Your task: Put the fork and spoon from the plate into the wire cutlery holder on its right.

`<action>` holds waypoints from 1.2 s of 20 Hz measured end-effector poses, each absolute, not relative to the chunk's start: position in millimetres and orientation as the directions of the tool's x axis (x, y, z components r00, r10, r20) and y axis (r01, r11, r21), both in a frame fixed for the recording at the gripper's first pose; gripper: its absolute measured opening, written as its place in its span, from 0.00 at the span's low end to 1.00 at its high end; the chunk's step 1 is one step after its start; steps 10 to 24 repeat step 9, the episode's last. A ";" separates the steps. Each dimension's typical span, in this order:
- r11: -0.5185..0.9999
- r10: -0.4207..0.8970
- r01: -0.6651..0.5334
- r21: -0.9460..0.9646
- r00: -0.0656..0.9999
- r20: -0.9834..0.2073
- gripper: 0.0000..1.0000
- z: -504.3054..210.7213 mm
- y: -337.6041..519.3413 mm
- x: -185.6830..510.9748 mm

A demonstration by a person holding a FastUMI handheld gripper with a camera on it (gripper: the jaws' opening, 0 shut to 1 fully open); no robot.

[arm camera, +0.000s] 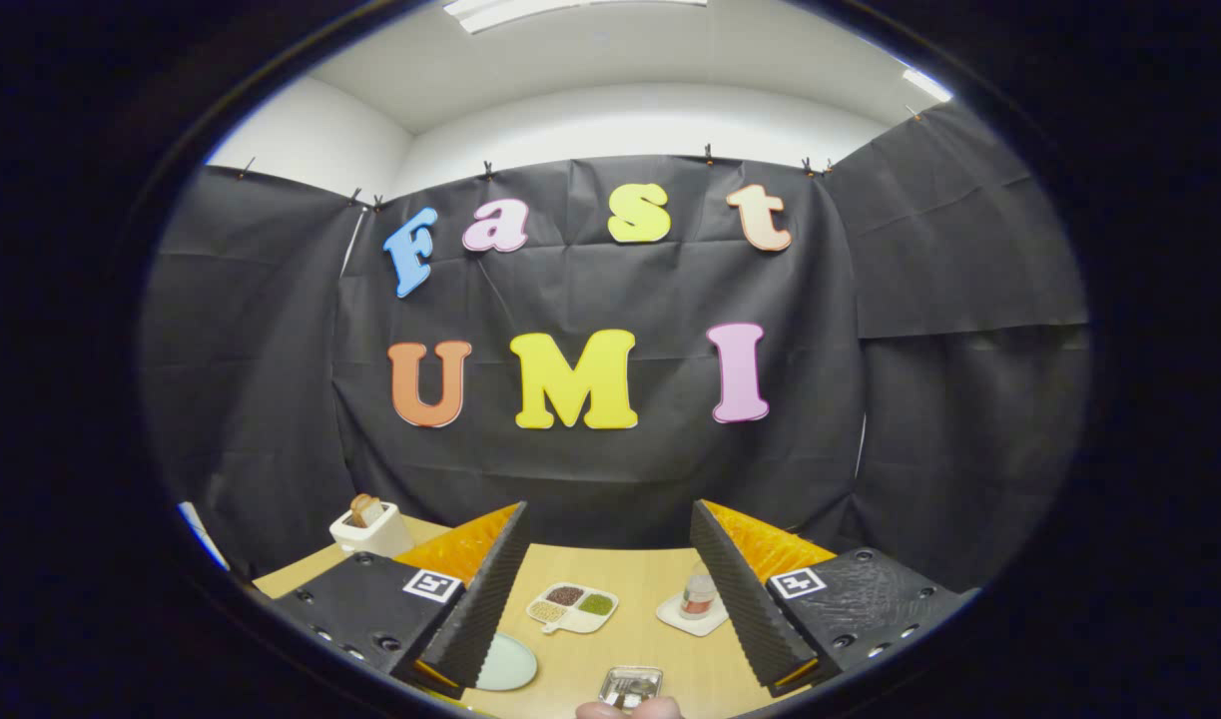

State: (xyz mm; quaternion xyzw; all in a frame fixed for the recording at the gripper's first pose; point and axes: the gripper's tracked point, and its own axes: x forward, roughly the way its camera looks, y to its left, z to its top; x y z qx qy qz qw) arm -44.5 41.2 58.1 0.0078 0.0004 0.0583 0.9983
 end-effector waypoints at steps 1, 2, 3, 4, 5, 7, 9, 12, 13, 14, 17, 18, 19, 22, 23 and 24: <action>0.993 0.116 -0.116 0.017 0.993 -0.002 0.96 56.9 41.6 -44.5; 0.993 0.116 -0.116 0.019 0.993 -0.005 0.96 56.1 42.6 -44.4; 0.993 0.117 -0.117 0.021 0.993 -0.007 0.96 56.1 43.7 -44.4; 0.993 0.118 -0.118 0.020 0.993 -0.006 0.96 55.1 45.0 -44.5; 0.993 0.120 -0.120 0.018 0.993 -0.005 0.96 55.0 46.3 -45.6; 0.992 0.124 -0.124 0.013 0.992 -0.005 0.96 54.5 49.8 -46.6; 0.992 0.125 -0.125 0.013 0.992 -0.003 0.96 55.8 50.9 -46.8; 0.992 0.125 -0.125 0.013 0.992 -0.003 0.96 55.8 50.9 -46.8; 0.992 0.125 -0.125 0.013 0.992 -0.003 0.96 55.8 50.9 -46.8; 0.992 0.125 -0.125 0.013 0.992 -0.003 0.96 55.8 50.9 -46.8; 0.992 0.125 -0.125 0.013 0.992 -0.003 0.96 55.8 50.9 -46.8; 0.992 0.125 -0.125 0.013 0.992 -0.003 0.96 55.8 50.9 -46.8; 0.992 0.125 -0.125 0.013 0.992 -0.003 0.96 55.8 50.9 -46.8; 0.992 0.125 -0.125 0.013 0.992 -0.003 0.96 55.8 50.9 -46.8; 0.992 0.125 -0.125 0.013 0.992 -0.003 0.96 55.8 50.9 -46.8; 0.992 0.125 -0.125 0.013 0.992 -0.003 0.96 55.8 50.9 -46.8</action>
